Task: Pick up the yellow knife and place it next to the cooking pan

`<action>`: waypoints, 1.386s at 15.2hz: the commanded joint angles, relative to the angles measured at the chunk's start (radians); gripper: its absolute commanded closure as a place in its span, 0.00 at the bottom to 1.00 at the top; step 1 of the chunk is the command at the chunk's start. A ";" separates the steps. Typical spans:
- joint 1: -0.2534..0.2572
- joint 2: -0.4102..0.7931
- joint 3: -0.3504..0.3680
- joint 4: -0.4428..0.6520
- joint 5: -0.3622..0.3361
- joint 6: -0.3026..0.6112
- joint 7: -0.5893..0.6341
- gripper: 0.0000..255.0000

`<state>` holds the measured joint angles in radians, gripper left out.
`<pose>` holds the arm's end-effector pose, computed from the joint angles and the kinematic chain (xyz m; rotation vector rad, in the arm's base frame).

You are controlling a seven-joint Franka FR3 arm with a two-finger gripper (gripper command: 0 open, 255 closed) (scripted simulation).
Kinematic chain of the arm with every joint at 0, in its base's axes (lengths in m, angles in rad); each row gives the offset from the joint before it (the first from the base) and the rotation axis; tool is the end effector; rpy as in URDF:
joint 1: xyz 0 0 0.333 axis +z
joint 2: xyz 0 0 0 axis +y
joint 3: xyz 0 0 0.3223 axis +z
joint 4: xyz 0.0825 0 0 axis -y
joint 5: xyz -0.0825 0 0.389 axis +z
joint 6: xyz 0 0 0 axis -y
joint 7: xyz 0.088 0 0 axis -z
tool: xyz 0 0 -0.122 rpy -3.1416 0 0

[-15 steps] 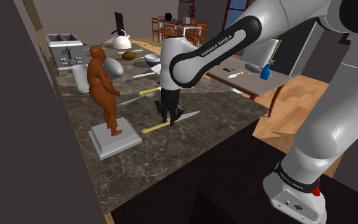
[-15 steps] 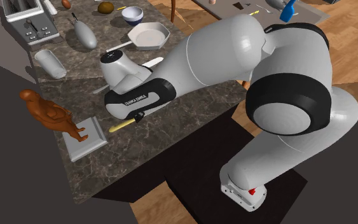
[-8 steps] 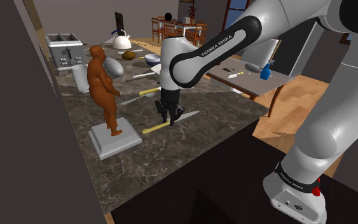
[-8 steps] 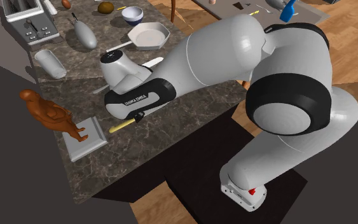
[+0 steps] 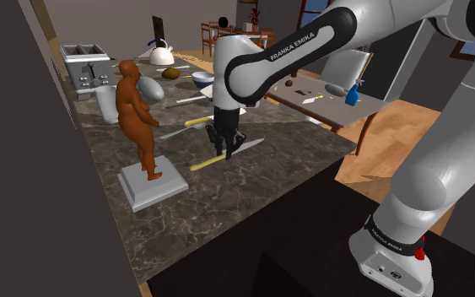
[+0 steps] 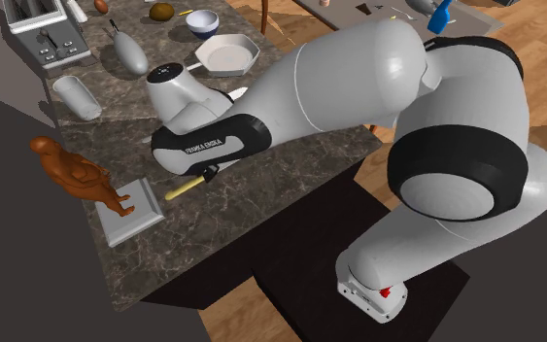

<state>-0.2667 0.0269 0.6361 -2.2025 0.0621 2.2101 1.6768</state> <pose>0.4979 0.1952 0.3594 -2.4393 1.9423 0.0989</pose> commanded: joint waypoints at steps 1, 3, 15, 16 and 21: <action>-0.001 -0.015 0.000 0.017 0.010 -0.030 -0.006 1.00; -0.003 -0.031 -0.001 0.031 0.020 -0.056 -0.012 1.00; -0.008 -0.101 -0.012 0.124 0.058 -0.209 -0.035 1.00; -0.019 -0.105 -0.025 0.120 0.059 -0.211 -0.060 1.00; -0.075 -0.111 -0.094 0.113 0.054 -0.219 -0.182 1.00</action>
<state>-0.3317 -0.0921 0.5530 -2.0938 0.1221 1.9898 1.5140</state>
